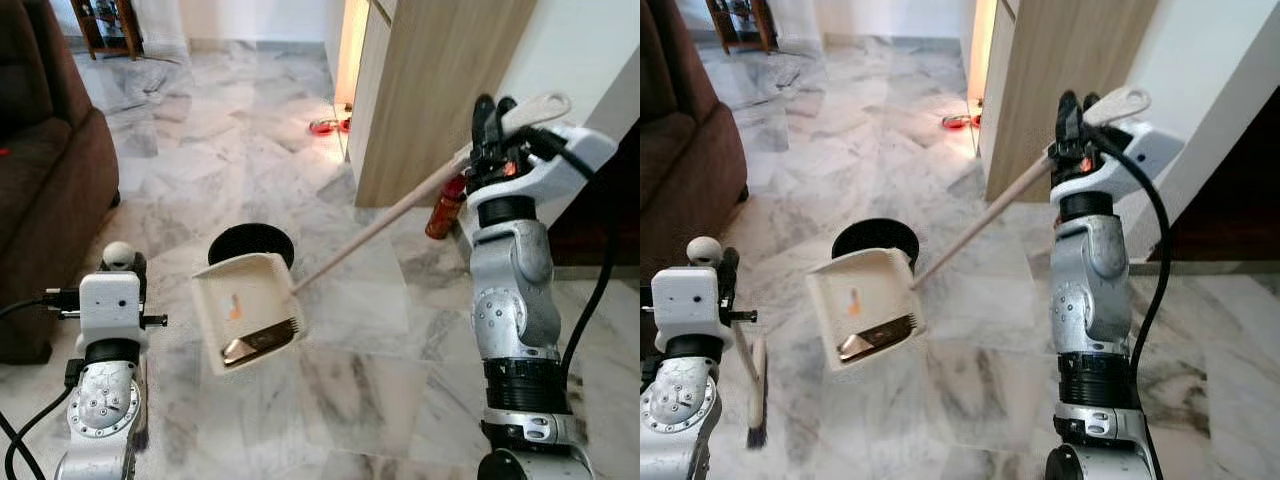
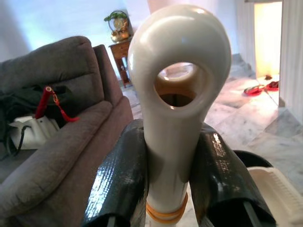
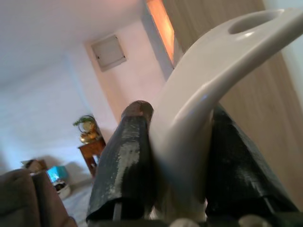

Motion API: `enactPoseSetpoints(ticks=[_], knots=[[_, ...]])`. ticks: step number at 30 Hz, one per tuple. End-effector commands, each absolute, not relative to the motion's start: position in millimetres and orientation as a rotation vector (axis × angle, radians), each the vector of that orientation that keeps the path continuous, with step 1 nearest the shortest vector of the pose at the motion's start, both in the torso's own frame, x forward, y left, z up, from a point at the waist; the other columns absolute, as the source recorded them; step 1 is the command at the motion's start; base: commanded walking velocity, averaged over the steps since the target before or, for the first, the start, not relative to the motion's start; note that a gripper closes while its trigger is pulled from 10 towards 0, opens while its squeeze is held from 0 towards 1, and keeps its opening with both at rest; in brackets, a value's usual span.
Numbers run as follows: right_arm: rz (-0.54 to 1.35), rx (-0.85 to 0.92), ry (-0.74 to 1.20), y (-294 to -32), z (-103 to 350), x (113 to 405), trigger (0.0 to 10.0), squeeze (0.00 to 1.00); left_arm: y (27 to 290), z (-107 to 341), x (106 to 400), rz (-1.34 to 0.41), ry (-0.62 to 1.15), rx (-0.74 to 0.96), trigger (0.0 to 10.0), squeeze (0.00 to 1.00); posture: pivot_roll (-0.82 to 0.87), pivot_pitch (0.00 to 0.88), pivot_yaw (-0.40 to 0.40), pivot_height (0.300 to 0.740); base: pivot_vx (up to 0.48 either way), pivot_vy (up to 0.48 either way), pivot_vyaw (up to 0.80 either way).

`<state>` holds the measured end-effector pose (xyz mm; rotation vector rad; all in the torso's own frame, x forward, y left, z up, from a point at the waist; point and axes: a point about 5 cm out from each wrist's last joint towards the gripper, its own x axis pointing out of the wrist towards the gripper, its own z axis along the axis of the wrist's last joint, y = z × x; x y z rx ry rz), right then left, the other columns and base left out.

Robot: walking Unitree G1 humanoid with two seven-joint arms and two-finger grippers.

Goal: Sweep floor

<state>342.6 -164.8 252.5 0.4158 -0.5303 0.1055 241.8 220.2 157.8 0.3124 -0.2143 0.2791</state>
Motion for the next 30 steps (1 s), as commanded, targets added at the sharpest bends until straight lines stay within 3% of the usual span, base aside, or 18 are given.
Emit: enactPoseSetpoints(ticks=[1,30], knots=[[0.095,0.416,-0.601,-170.7,267.6,340.1,10.0,0.00,214.5,170.8,240.8,0.271,-0.274,0.335,10.0,0.00,0.02,0.057,-0.044,0.740,0.274,0.000,0.00],[0.117,0.421,-0.599,-166.6,268.7,340.4,10.0,0.00,207.8,169.5,243.1,0.265,-0.265,0.322,10.0,0.00,0.03,0.059,-0.046,0.740,0.279,0.000,0.11]])
